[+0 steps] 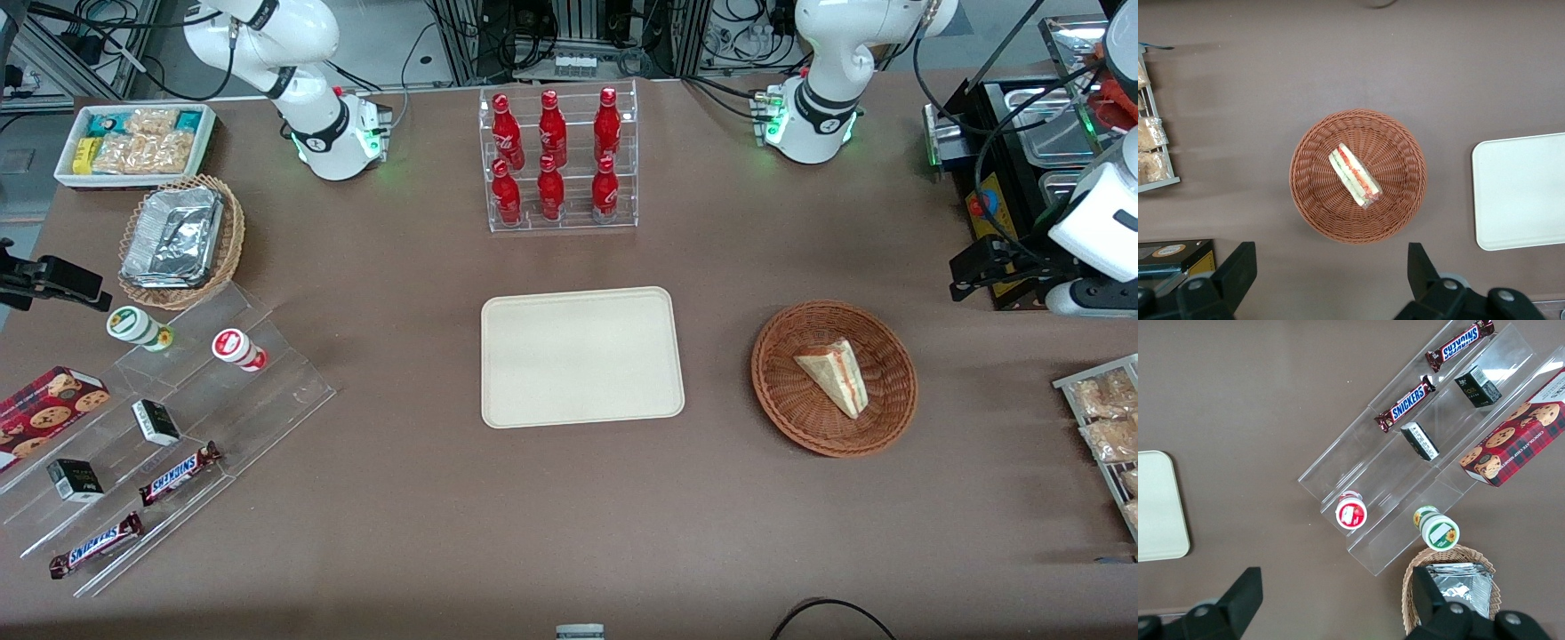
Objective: Place sandwich from basket to tray
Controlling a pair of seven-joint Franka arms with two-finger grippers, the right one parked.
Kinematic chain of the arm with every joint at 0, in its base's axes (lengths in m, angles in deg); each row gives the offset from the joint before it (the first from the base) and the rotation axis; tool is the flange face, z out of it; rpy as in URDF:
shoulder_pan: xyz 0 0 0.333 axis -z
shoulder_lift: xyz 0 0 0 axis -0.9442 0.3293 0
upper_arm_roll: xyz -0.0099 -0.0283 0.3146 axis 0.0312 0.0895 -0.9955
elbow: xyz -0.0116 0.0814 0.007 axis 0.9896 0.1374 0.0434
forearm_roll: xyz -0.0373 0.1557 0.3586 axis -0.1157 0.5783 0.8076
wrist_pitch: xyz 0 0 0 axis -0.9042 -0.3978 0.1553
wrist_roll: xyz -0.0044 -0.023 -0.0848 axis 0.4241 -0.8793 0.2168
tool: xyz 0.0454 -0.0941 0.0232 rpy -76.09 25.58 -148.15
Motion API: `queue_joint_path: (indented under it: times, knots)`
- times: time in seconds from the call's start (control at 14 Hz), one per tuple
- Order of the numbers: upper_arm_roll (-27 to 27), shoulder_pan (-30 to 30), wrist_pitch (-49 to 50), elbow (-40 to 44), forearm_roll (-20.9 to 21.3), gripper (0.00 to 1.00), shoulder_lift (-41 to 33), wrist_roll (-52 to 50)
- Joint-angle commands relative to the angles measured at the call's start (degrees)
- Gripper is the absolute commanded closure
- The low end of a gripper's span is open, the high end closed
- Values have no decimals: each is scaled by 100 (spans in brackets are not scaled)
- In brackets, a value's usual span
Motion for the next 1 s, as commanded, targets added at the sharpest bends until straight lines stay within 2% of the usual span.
queue_joint_path:
  times: [0.0, 0.21, 0.36, 0.57, 0.93]
  knots:
    - [52, -50, 214, 157, 56, 0, 8, 86]
    - [52, -33, 241, 17, 100, 0, 52, 34]
    - [52, -59, 5, -420, 188, 0, 78, -45]
    - [61, -59, -1547, -1869, 109, 0, -211, -701]
    - [210, 20, -3999, -3619, 127, 0, -229, -2422]
